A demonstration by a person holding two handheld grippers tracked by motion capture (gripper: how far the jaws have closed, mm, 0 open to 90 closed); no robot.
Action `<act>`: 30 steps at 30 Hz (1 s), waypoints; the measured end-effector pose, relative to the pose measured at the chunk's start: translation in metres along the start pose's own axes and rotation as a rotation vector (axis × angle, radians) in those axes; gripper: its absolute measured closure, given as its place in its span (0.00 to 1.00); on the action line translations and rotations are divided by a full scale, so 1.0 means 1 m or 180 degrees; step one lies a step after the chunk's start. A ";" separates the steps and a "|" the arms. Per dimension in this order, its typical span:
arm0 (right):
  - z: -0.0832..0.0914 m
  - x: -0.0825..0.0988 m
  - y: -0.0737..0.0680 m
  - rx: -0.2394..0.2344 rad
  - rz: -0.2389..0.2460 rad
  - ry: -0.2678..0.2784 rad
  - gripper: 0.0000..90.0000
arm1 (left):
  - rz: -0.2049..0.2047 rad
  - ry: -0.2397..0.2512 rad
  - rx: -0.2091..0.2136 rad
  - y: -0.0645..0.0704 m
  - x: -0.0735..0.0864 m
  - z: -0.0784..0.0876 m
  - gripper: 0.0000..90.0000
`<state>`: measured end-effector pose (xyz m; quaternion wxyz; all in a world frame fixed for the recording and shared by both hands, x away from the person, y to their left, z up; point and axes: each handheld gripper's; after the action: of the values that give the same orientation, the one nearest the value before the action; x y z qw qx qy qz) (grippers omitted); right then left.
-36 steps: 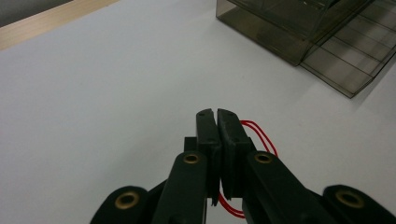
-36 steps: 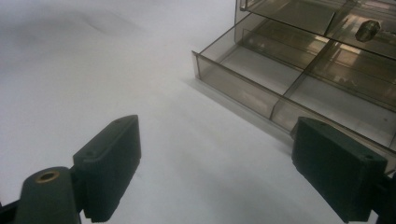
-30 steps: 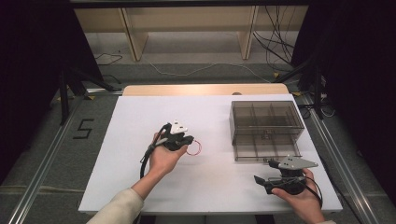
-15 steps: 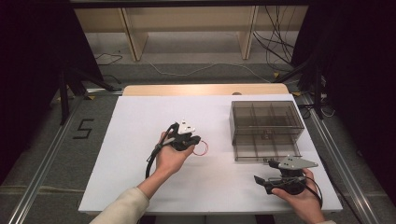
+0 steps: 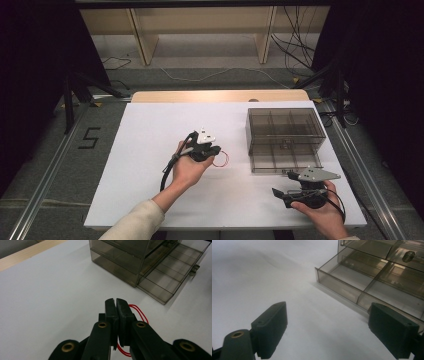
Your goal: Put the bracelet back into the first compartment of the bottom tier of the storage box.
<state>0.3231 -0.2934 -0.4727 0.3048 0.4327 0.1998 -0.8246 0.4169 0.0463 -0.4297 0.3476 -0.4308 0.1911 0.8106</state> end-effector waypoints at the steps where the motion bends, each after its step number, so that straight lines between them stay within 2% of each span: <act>1: 0.000 0.000 0.000 0.0000 0.0004 -0.0001 0.18 | -0.0015 0.0001 0.0002 0.000 -0.001 0.000 0.98; 30: 0.001 0.000 0.000 -0.0002 0.0007 -0.0001 0.18 | -0.0074 0.0031 0.0133 0.017 -0.015 -0.013 0.98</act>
<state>0.3230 -0.2940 -0.4725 0.3058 0.4328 0.1995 -0.8242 0.4180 0.0208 -0.4241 0.3651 -0.4296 0.2047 0.8002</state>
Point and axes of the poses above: each handheld gripper's, and its own axes: z roughly backward along the jaws, x roughly out of its underside, y roughly to its right, and after that the axes turned 3 degrees about y, right-handed
